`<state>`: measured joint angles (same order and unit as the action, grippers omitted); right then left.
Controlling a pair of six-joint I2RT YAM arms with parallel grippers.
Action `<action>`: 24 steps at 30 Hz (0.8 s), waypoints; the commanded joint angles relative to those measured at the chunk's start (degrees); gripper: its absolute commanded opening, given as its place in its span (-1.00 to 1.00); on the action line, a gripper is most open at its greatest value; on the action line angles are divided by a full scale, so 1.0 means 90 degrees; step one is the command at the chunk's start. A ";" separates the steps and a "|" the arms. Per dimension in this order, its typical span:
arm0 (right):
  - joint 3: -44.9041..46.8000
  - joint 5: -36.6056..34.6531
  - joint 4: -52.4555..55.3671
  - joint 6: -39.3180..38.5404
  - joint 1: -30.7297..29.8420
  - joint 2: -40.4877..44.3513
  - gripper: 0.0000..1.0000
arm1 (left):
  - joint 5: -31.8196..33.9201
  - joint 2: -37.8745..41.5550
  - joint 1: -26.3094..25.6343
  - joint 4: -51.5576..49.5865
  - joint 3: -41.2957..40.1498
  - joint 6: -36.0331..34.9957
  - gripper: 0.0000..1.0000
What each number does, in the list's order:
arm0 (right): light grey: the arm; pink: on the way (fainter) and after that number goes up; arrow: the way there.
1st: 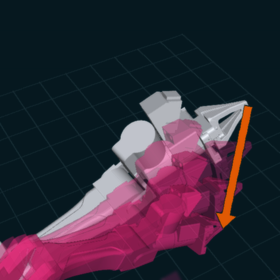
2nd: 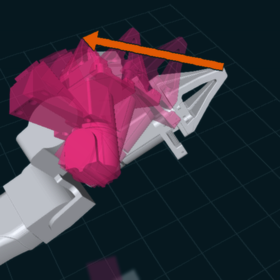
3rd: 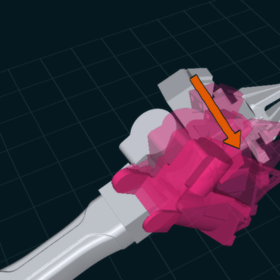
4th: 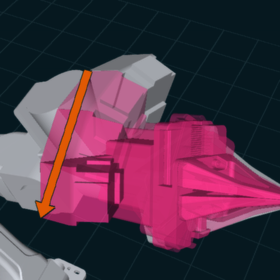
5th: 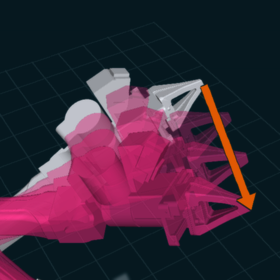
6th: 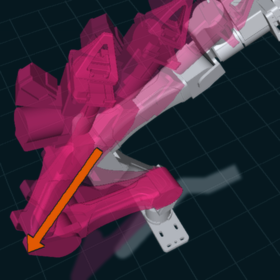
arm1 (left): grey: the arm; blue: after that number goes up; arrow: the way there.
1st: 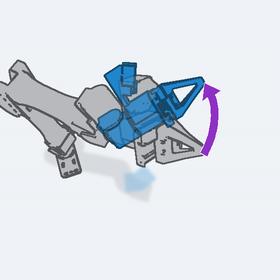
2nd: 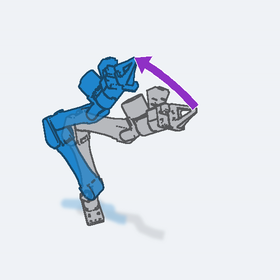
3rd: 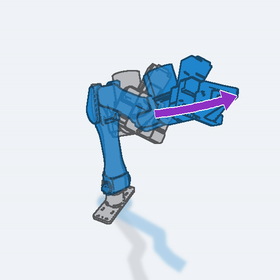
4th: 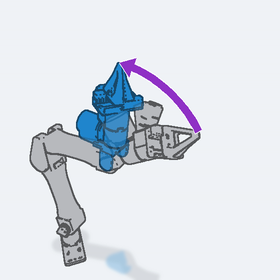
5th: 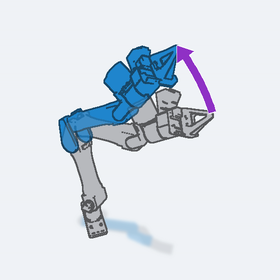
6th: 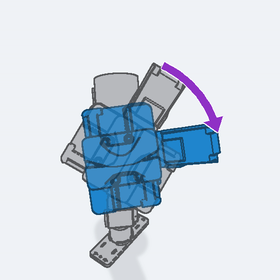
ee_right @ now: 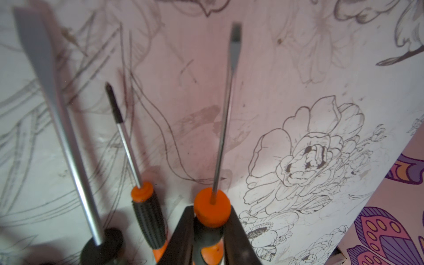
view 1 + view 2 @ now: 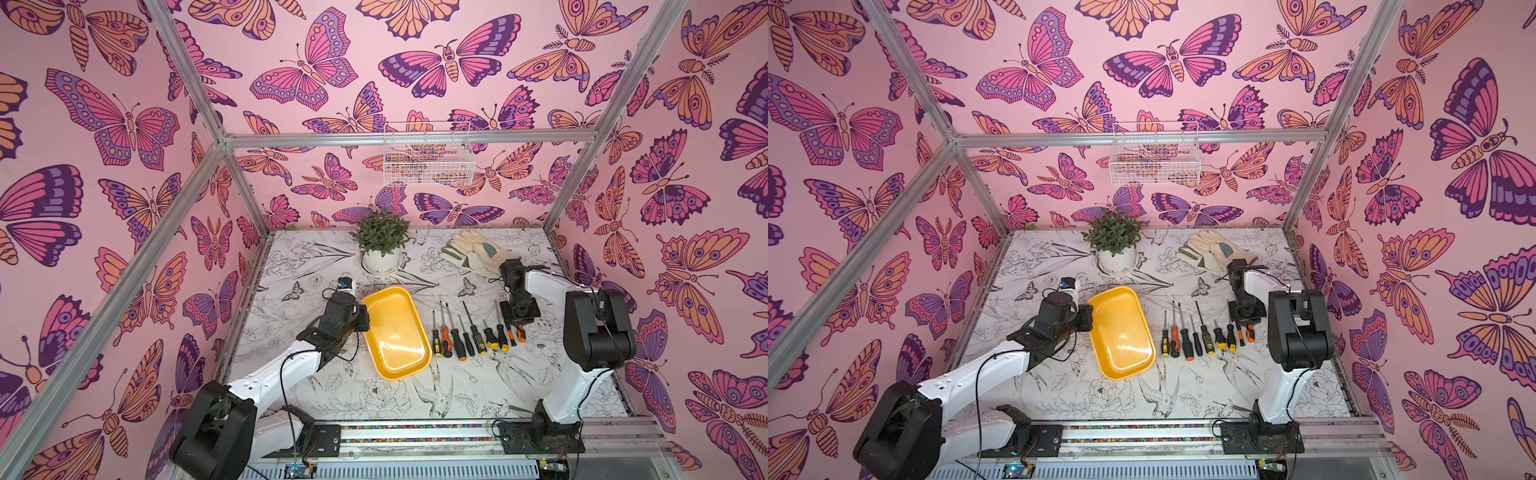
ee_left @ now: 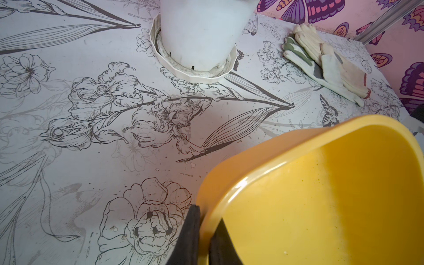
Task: Take out the screwdriver from the storage box
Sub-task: Place the screwdriver at the center of the board.
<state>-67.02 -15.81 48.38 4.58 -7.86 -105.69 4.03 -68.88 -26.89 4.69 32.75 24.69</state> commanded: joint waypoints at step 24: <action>-0.0200 0.0029 0.0259 0.0037 0.0091 -0.0039 -0.41 | -0.0241 0.0104 0.0039 0.0178 0.0018 -0.0108 -1.00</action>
<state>-67.66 -15.35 49.12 4.60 -7.46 -106.24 3.18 -69.12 -26.89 4.69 32.75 24.43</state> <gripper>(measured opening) 0.290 0.118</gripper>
